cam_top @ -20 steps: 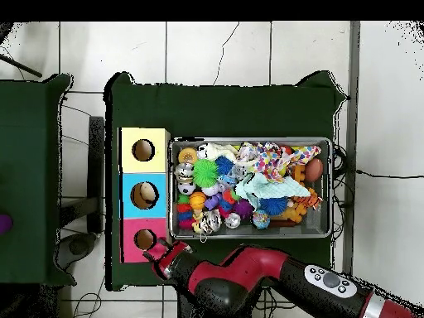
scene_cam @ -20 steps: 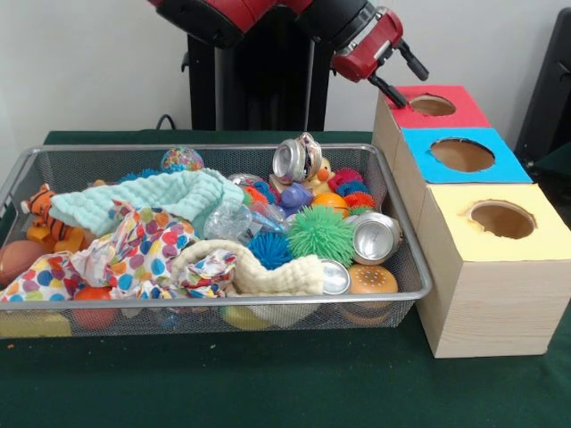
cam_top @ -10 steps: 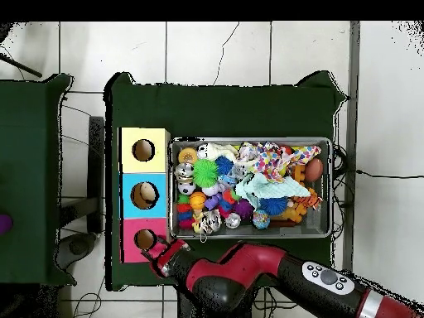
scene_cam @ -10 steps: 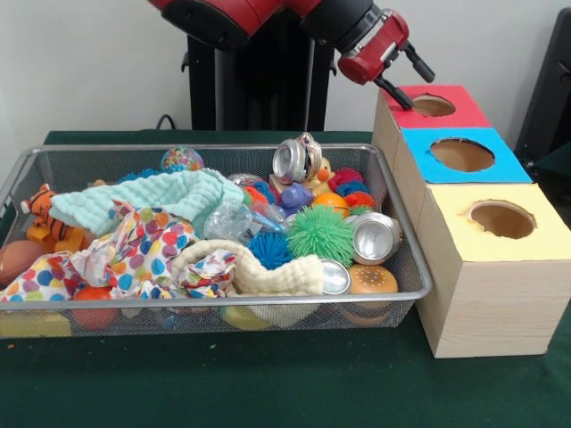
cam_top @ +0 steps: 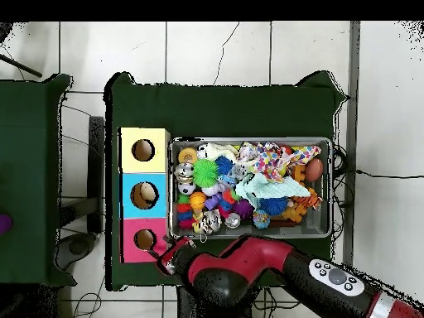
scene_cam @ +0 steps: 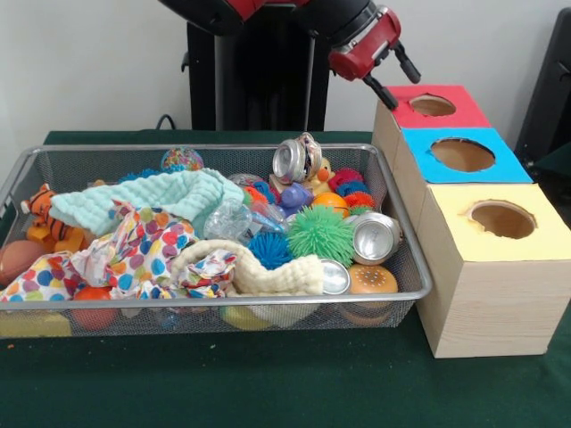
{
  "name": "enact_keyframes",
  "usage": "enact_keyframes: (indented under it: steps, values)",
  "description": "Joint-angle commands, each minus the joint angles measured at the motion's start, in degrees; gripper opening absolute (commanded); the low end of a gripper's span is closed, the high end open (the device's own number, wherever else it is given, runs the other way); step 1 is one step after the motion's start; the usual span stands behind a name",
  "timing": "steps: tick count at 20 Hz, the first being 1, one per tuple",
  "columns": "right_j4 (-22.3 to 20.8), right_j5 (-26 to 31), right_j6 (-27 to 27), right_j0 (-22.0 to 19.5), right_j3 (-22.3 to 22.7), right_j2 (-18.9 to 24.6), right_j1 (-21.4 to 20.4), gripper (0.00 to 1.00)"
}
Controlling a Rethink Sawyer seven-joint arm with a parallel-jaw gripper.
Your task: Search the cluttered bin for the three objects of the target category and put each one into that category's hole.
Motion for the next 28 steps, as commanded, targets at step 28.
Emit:
enact_keyframes:
  steps: [28]
  values:
    - [0.57, 23.82, -19.2, -7.92, -15.3, 6.57, 7.69, 1.0]
